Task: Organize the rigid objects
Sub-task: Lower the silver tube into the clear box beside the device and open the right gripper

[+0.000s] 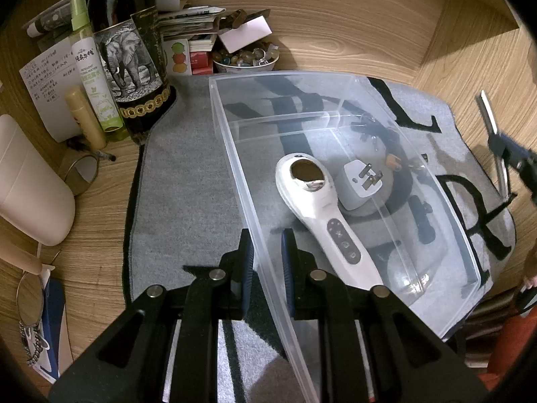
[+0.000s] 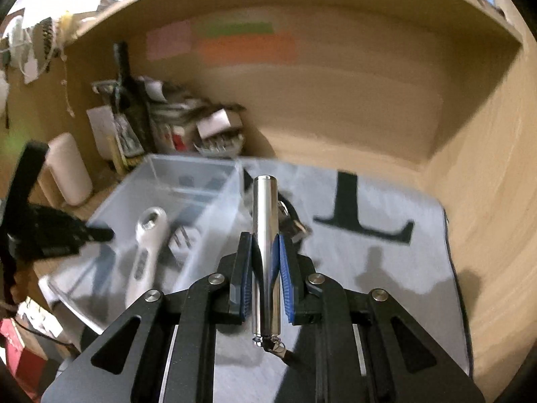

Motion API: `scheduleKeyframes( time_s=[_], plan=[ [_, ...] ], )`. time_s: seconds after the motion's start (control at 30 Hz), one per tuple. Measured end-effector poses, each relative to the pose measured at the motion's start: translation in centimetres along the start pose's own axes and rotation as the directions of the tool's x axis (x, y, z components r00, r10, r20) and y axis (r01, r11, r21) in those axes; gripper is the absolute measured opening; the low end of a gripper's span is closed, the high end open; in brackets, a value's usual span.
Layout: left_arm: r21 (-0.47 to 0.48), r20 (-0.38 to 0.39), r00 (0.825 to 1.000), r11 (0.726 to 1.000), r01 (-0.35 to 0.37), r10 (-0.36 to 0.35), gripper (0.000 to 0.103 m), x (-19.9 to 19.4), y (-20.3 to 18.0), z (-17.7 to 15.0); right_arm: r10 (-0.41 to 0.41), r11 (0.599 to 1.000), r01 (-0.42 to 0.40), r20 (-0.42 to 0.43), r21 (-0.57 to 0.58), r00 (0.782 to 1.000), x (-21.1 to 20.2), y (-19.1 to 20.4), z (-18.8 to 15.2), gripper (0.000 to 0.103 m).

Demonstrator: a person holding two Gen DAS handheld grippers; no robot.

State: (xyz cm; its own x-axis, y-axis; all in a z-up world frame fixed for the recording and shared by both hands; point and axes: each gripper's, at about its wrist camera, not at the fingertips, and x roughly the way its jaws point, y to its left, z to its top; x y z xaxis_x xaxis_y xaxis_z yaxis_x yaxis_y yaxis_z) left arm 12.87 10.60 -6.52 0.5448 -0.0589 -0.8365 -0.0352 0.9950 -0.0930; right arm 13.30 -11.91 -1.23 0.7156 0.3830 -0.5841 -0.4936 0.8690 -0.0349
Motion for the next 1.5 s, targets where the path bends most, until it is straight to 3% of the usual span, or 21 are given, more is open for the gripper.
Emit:
scheduleKeyframes(
  time_s=[0.23,0.4,0.83,1.23,1.5],
  plan=[
    [0.000,0.000,1.000,1.000,-0.001,0.001,0.016,0.0,0.0,0.0,0.063,0.997,-0.059,0.071,-0.058,0.995,-0.5,2.6,2.9,0.014],
    [-0.001,0.000,1.000,1.000,0.000,0.000,0.016,0.0,0.0,0.0,0.138,0.988,-0.131,0.074,-0.085,0.988,0.1,4.5,4.2,0.014],
    [-0.001,0.000,1.000,1.000,-0.001,0.001,0.016,0.0,-0.1,0.0,0.228,0.963,-0.234,-0.062,-0.135,0.972,4.5,8.4,3.9,0.014],
    [0.000,0.001,1.000,1.000,-0.002,0.002,0.016,0.0,-0.1,0.0,0.207,0.954,-0.253,-0.260,-0.159,0.943,9.4,9.3,1.4,0.014],
    [0.003,0.003,1.000,1.000,-0.008,0.008,0.016,0.0,-0.3,0.1,0.190,0.942,-0.262,-0.310,-0.211,0.932,9.5,9.6,1.0,0.015]
  ],
)
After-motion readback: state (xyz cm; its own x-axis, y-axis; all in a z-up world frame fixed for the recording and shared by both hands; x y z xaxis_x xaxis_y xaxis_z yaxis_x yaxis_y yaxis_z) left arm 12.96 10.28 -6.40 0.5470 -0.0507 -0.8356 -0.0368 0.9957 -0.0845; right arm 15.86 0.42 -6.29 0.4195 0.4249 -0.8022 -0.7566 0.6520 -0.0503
